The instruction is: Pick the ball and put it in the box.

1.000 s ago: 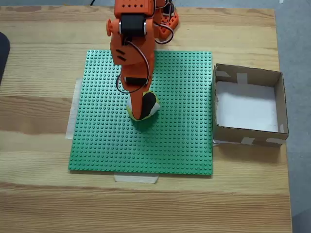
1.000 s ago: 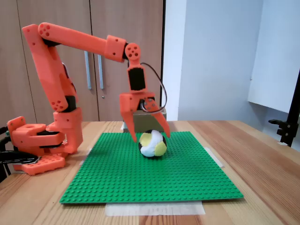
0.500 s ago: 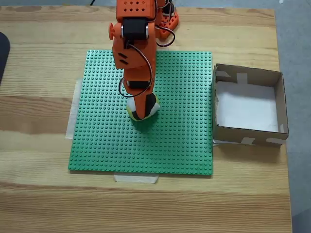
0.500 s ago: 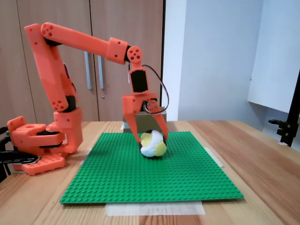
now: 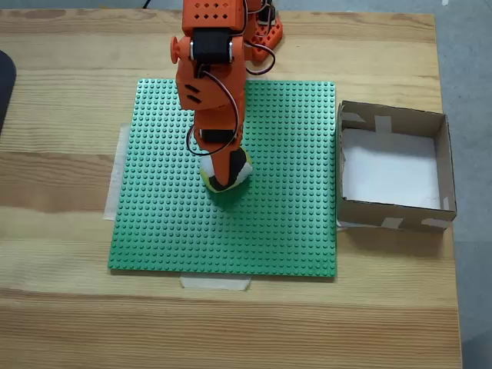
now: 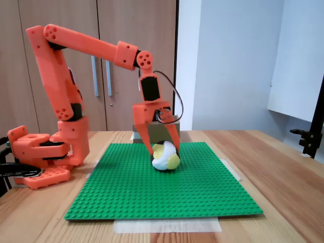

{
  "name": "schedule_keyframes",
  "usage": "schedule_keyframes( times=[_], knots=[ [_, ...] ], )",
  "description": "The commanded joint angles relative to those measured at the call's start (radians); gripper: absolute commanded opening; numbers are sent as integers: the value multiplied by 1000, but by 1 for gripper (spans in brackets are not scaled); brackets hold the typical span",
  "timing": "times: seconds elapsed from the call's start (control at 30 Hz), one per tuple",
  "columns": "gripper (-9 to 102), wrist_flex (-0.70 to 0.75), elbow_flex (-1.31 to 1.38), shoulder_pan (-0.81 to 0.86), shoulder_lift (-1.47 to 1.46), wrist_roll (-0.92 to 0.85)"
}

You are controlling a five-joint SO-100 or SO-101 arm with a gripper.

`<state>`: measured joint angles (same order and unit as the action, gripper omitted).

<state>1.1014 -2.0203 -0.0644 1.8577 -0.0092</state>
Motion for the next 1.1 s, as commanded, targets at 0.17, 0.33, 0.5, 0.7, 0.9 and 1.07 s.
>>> schedule_keyframes(
  times=[0.17, 0.33, 0.5, 0.7, 0.9, 1.07],
  knots=[
    [30, -34, -11, 20, 9, -6],
    [23, -43, -12, 20, 11, -26],
    [14, -48, -12, 20, 14, -28],
    [-1, -66, -9, 31, 14, -6],
    [-1, -69, -8, 32, 14, -2],
    [-1, -71, 8, 28, 14, 9]
  ],
)
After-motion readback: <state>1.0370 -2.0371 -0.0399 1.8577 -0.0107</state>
